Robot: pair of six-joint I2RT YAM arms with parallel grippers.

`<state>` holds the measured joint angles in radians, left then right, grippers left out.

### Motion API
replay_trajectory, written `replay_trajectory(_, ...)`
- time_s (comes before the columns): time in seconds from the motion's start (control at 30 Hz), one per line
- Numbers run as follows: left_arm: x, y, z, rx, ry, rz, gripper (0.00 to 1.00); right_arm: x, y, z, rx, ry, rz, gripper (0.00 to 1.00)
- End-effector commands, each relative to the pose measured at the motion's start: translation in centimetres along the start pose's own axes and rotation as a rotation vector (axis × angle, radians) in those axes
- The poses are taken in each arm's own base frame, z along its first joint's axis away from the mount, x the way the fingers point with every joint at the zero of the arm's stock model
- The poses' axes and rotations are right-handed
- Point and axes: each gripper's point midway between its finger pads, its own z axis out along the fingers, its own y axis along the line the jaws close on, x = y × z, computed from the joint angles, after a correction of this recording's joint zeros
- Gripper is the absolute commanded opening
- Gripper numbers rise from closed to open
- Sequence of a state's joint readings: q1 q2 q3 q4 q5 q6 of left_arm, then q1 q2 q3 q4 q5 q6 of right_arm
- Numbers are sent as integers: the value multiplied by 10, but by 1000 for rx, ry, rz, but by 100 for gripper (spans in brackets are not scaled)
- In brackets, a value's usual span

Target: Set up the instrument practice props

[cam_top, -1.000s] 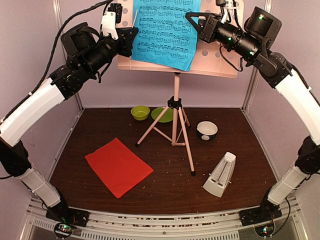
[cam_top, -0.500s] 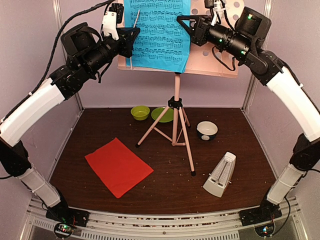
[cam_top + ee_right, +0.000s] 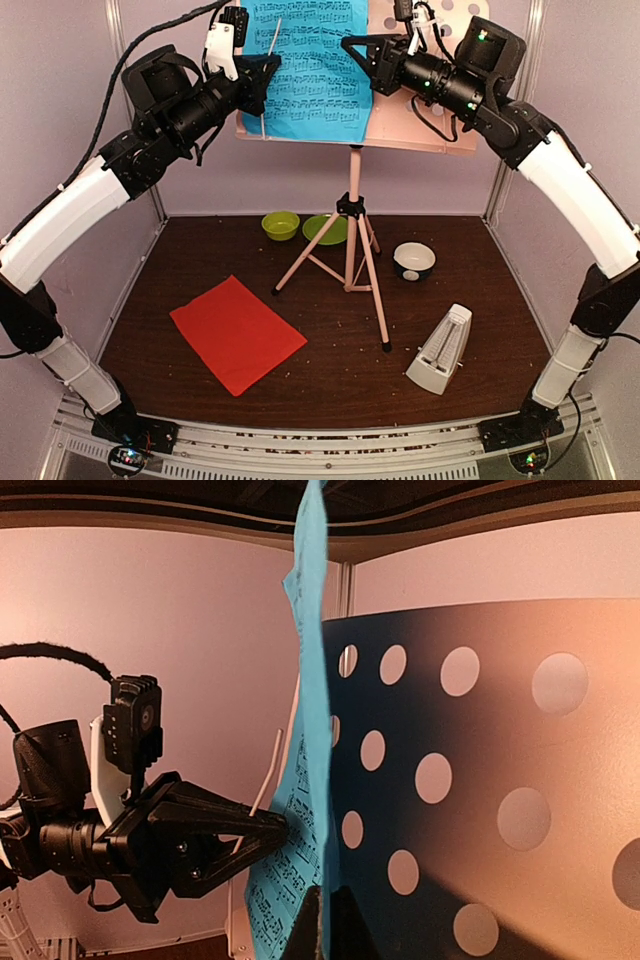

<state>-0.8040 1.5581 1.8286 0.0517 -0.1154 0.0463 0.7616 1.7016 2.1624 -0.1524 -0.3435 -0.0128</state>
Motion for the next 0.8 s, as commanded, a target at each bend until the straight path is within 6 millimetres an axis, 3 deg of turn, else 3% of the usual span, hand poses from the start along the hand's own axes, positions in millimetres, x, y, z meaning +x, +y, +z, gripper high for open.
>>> replay_trajectory(0.0, -30, -2, -5, 29, -86, 5, 0, -22, 2, 1, -4, -66, -20, 0)
replay_trajectory(0.2, -31, -2, -4, 30, -87, 9, 0, -21, 3, 3, -4, -64, -36, 2)
replay_trajectory(0.37, -30, -1, -4, 23, -84, 7, 0, -16, 3, 3, -7, -52, -36, 32)
replay_trajectory(0.5, -31, -2, -5, 26, -85, 5, 5, -18, 2, 2, 6, -55, -39, 41)
replay_trajectory(0.57, -32, -1, -5, 26, -85, 4, 12, -20, 0, 1, 16, -57, -39, 49)
replay_trajectory(0.7, -32, -2, -7, 32, -88, 3, 39, -24, -6, -3, 54, -59, -46, 63)
replay_trajectory(0.77, -34, -3, -9, 41, -93, 4, 45, -30, -8, -6, 71, -70, -46, 69)
